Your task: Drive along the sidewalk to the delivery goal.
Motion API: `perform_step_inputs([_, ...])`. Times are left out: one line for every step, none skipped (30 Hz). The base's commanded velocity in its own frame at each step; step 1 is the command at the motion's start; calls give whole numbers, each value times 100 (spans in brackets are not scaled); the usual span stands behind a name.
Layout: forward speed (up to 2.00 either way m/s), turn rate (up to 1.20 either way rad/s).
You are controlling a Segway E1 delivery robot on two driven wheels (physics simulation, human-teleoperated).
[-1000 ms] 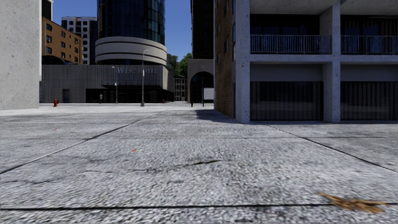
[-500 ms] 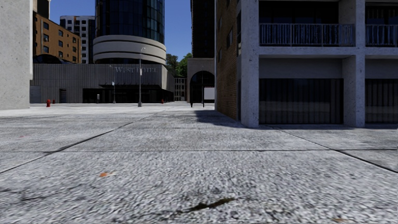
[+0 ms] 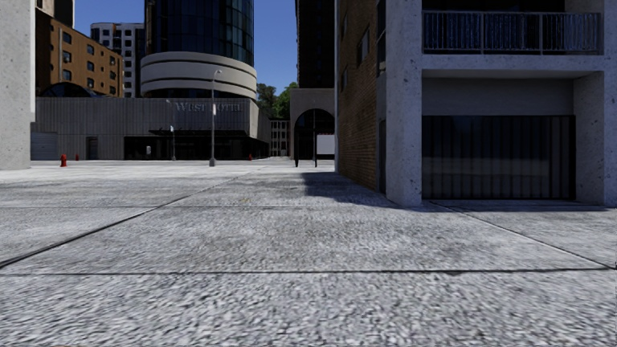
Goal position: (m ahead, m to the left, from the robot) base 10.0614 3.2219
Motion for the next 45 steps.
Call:
perform_step_inputs([200,0])
perform_step_inputs([200,0])
perform_step_inputs([200,0])
perform_step_inputs([200,0])
perform_step_inputs([200,0])
perform_step_inputs([200,0])
perform_step_inputs([200,0])
perform_step_inputs([200,14])
perform_step_inputs([200,14])
perform_step_inputs([200,29])
perform_step_inputs([200,36])
perform_step_inputs([200,41])
perform_step_inputs([200,45])
perform_step_inputs([200,45])
perform_step_inputs([200,46])
perform_step_inputs([200,46])
perform_step_inputs([200,46])
perform_step_inputs([200,46])
perform_step_inputs([200,46])
perform_step_inputs([200,46])
perform_step_inputs([200,46])
perform_step_inputs([200,43])
perform_step_inputs([200,43])
perform_step_inputs([200,41])
perform_step_inputs([200,40])
perform_step_inputs([200,38])
perform_step_inputs([200,38])
perform_step_inputs([200,32])
perform_step_inputs([200,32])
perform_step_inputs([200,0])
perform_step_inputs([200,0])
perform_step_inputs([200,0])
perform_step_inputs([200,0])
perform_step_inputs([200,0])
perform_step_inputs([200,0])
perform_step_inputs([200,0])
perform_step_inputs([200,0])
perform_step_inputs([200,0])
perform_step_inputs([200,0])
perform_step_inputs([200,0])
perform_step_inputs([200,0])
perform_step_inputs([200,0])
perform_step_inputs([200,0])
perform_step_inputs([200,0])
perform_step_inputs([200,0])
